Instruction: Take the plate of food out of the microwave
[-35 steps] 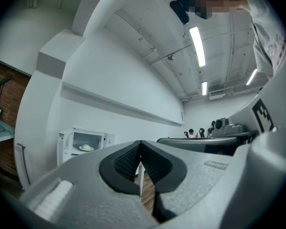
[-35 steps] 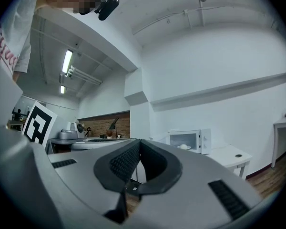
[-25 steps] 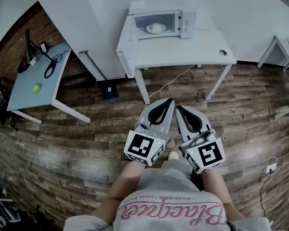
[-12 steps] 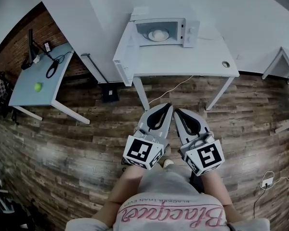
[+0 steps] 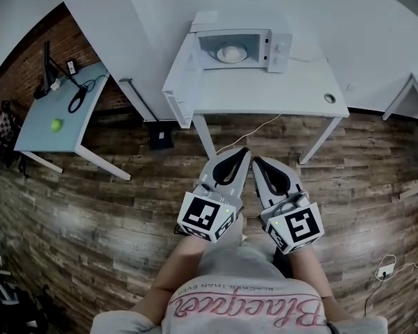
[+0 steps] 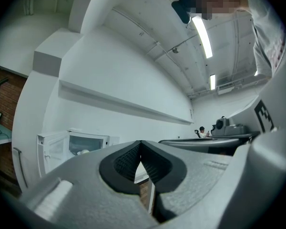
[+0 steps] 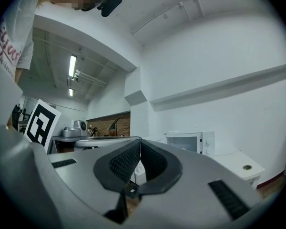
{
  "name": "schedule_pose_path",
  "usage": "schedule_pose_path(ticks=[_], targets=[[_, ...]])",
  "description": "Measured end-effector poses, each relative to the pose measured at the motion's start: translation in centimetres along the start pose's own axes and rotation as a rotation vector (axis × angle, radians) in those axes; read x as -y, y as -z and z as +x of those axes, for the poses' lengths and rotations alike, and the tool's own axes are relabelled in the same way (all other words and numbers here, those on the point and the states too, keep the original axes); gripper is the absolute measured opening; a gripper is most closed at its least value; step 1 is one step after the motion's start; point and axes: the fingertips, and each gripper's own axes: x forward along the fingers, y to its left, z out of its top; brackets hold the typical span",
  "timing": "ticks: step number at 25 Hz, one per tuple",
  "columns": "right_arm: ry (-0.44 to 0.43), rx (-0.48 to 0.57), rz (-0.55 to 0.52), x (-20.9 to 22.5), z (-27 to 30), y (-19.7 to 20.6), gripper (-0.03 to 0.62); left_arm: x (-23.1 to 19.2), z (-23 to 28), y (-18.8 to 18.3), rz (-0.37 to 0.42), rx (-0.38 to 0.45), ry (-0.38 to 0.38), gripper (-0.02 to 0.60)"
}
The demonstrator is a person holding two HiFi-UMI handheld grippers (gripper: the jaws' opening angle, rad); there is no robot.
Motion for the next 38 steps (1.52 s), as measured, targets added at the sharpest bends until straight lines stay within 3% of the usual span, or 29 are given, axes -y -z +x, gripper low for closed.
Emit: schedule_pose_path(ticks=[15,32,38], targets=[[0.030,-0.025,-0.011,3.6,3.8,1.6,0.012,-3.7,4.5,1.6,-0.026,0.008,0.008,0.005],[0.021,-0.023,-0.026,9.3,12.5,2.1,0.012,-11.3,12.0,3.1,-0.066,-0.001,-0.011,0.005],[-0.035,-0.005,-0.042,10.8,15.5,2.0,0.012,-14.2,14.7,3.5,-0.053,-0.009,-0.038,0.005]])
